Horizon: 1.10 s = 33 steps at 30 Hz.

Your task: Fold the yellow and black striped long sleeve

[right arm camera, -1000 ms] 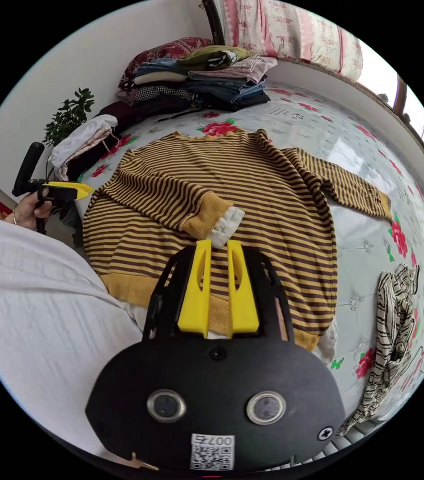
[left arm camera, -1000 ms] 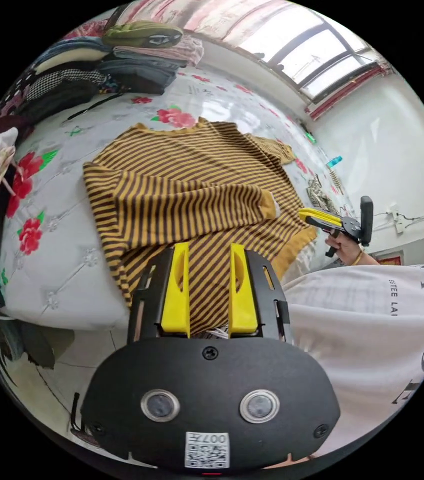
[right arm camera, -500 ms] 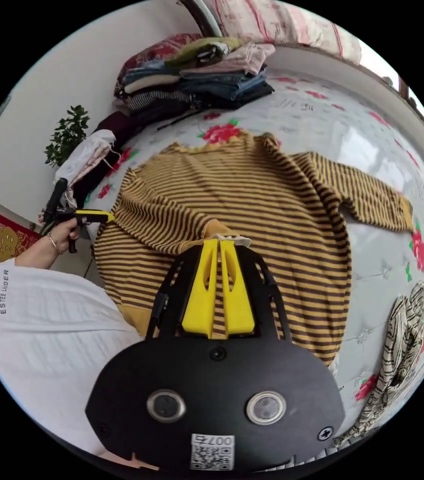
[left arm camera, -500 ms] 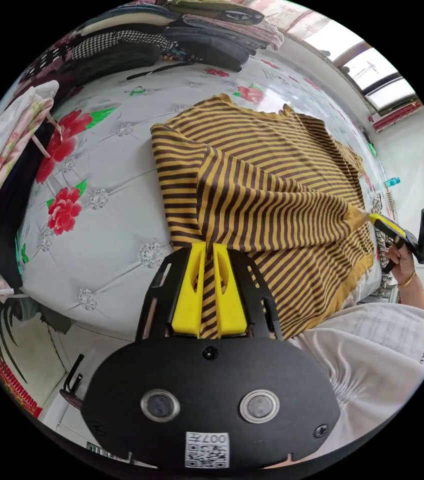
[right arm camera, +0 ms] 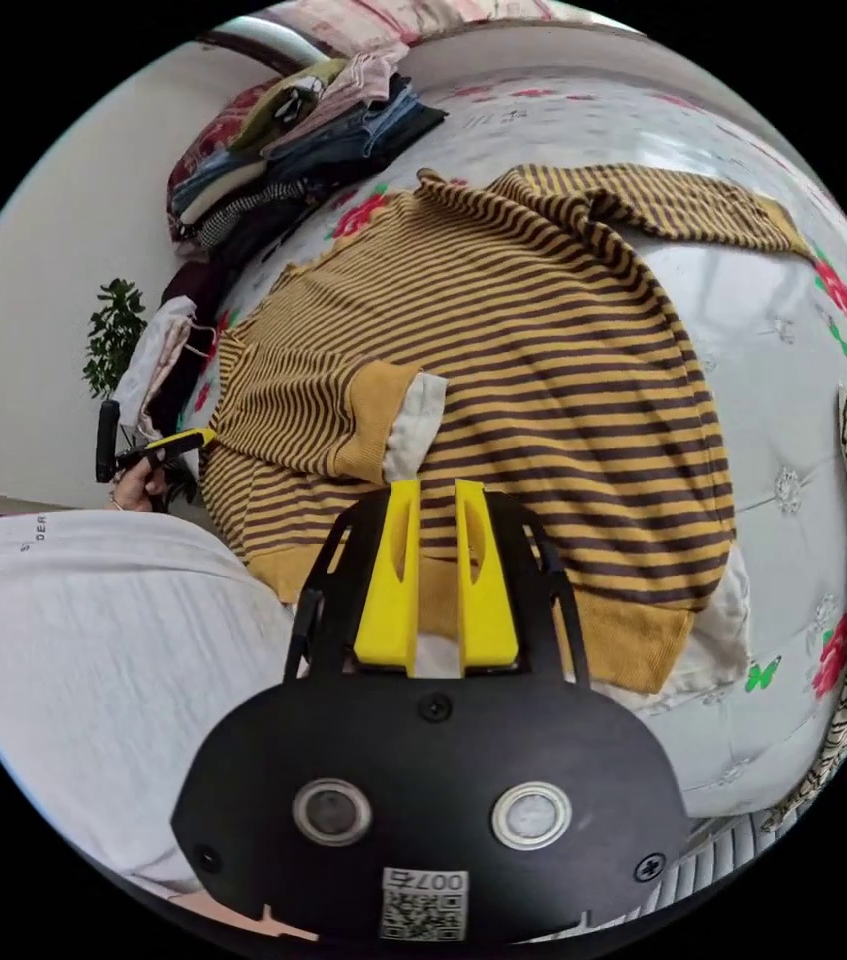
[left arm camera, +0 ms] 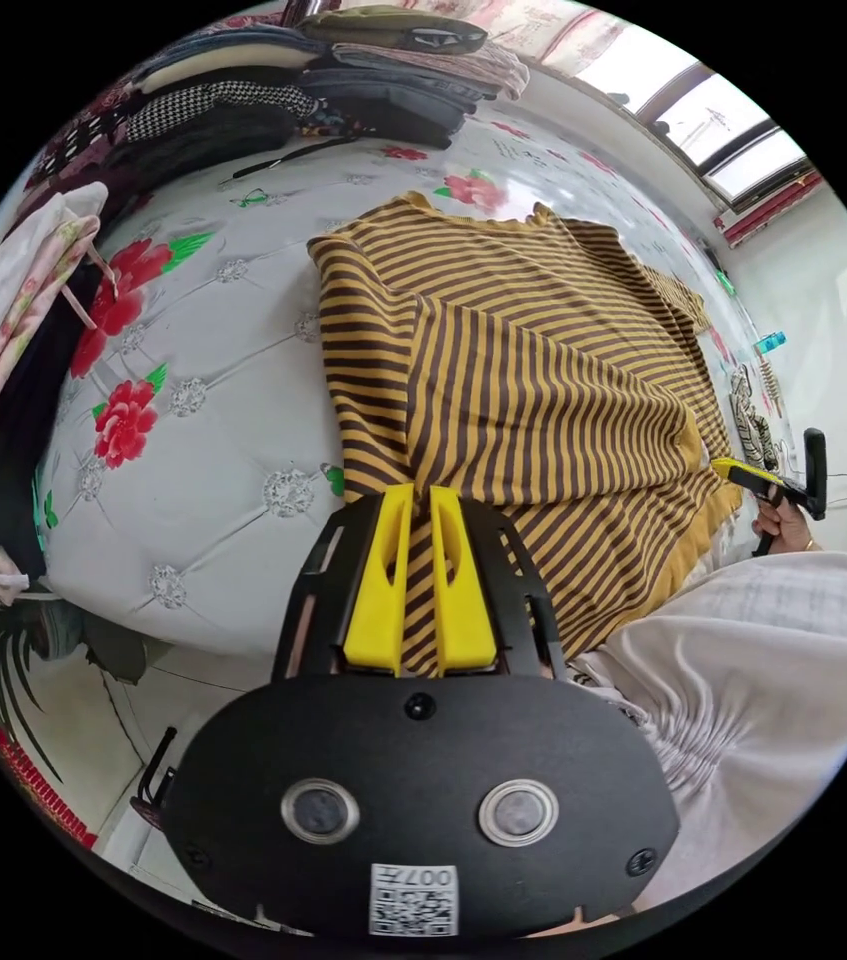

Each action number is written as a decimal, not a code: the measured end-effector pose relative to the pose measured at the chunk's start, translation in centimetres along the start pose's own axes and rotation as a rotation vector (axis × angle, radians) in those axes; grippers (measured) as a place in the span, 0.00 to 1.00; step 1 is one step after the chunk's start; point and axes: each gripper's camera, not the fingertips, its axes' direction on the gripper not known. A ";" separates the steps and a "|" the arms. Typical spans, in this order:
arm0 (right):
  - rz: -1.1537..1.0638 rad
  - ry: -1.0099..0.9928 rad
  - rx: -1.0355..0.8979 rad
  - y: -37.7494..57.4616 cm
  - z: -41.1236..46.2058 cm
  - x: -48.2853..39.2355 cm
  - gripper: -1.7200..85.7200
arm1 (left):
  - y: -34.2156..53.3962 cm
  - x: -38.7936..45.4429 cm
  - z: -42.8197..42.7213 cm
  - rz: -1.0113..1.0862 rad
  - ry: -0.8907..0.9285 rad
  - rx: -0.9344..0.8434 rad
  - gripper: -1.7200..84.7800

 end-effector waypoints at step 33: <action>0.654 0.057 0.605 -3.3 -8.5 35.2 0.03 | -5.0 -5.2 -0.2 -0.166 0.076 -0.070 0.01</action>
